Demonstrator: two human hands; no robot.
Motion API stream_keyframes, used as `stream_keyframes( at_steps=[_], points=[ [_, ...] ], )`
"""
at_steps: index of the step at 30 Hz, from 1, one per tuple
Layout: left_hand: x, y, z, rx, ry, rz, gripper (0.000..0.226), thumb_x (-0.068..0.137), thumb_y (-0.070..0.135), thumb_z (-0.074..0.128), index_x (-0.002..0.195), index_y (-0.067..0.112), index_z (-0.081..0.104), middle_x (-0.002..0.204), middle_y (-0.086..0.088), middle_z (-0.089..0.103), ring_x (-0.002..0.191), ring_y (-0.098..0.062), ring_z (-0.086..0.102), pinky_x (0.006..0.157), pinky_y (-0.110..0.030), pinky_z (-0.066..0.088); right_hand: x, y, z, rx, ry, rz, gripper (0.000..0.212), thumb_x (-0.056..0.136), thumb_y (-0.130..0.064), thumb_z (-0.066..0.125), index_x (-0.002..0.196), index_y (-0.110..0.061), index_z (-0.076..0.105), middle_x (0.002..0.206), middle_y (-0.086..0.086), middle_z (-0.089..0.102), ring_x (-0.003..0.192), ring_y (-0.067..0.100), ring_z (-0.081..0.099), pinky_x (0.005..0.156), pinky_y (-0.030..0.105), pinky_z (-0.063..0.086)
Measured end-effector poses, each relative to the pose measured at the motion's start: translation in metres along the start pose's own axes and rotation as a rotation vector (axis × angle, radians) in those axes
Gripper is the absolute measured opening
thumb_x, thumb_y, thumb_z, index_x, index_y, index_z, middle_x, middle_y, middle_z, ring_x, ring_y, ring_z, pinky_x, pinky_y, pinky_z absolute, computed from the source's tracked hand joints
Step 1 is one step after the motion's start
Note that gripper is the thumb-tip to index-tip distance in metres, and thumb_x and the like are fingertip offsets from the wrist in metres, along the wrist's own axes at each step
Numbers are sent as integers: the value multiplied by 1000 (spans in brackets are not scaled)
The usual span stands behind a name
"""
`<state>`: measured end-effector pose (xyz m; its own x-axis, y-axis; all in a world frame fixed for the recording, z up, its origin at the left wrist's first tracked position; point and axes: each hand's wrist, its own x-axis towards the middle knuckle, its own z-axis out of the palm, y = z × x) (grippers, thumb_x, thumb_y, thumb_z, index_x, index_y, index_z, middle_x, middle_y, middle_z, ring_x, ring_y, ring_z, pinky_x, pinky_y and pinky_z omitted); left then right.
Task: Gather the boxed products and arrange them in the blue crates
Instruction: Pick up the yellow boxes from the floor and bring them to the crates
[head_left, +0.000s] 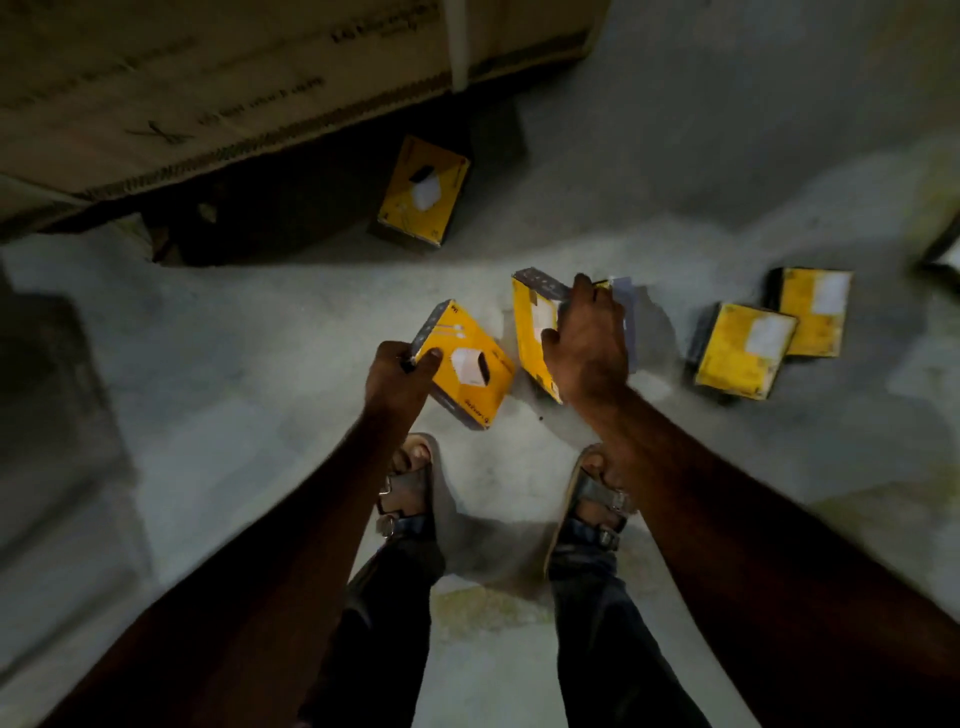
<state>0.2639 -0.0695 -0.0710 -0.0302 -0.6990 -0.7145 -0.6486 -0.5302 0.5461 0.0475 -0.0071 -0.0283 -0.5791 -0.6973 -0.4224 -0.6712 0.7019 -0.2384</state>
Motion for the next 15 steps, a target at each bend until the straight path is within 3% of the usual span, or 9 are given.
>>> stream_keyframes(
  at_steps=[3, 7, 10, 13, 15],
  points=[
    [-44, 22, -28, -109, -5, -22, 62, 65, 62, 69, 99, 11, 61, 93, -14, 69, 90, -35, 68, 81, -56, 56, -33, -4, -61, 160, 46, 13, 42, 79, -20, 67, 115, -5, 52, 117, 17, 58, 112, 34, 53, 96, 40, 40],
    [-114, 51, -74, -219, -36, -25, 77, 63, 73, 72, 100, 7, 62, 97, -18, 69, 92, -36, 69, 81, -59, 55, -91, -16, -160, 374, 44, -5, 33, 76, -17, 69, 105, -6, 56, 106, 14, 60, 103, 32, 55, 83, 34, 40],
    [-200, 114, -116, -300, -5, 7, 62, 71, 57, 73, 102, 5, 61, 101, -19, 69, 94, -34, 69, 86, -56, 55, -136, -30, -242, 465, 86, -39, 35, 74, -15, 73, 104, -9, 57, 104, 9, 61, 99, 27, 56, 76, 25, 34],
    [-286, 168, -157, -397, -37, 76, 39, 89, 27, 66, 102, -10, 60, 96, -22, 66, 90, -32, 65, 84, -46, 54, -174, -48, -312, 553, 104, -55, 42, 73, -15, 76, 109, -9, 57, 109, 10, 61, 100, 27, 57, 78, 26, 40],
    [-325, 183, -179, -459, -18, 80, 36, 96, 16, 59, 109, -17, 52, 96, -22, 62, 91, -32, 63, 82, -45, 54, -193, -62, -351, 580, 108, -91, 45, 73, -16, 77, 112, -9, 56, 110, 8, 62, 99, 23, 57, 75, 22, 37]
  ],
)
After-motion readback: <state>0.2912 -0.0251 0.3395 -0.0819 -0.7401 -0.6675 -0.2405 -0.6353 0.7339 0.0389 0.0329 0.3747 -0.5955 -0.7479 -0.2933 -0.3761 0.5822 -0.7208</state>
